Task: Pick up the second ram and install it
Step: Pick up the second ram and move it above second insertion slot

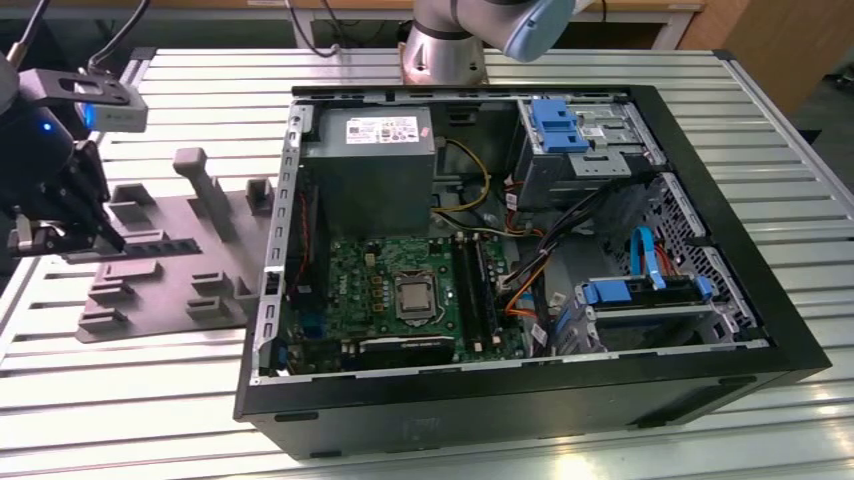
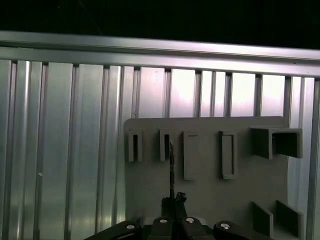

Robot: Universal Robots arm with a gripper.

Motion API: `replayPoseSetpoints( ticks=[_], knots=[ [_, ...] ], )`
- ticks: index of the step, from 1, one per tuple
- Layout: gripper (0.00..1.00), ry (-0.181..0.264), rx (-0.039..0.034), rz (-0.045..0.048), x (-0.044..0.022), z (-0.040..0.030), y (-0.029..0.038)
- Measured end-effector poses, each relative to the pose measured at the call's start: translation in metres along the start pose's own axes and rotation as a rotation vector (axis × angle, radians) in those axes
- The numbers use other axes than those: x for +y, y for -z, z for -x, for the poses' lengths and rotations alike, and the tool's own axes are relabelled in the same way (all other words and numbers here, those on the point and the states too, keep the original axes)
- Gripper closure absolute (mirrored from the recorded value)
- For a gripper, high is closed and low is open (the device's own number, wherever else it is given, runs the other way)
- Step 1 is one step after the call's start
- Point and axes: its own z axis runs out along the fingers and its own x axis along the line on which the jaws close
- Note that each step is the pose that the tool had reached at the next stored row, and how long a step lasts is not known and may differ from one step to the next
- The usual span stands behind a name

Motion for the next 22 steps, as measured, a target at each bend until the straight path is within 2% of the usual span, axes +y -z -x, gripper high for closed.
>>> replayPoseSetpoints(
  ticks=[11, 22],
  knots=[
    [0.88, 0.0, 0.0002, -0.0056, -0.0002, 0.0004, 0.0158],
    [0.88, 0.0, 0.0004, -0.0106, -0.0003, 0.0006, 0.0265]
  ],
)
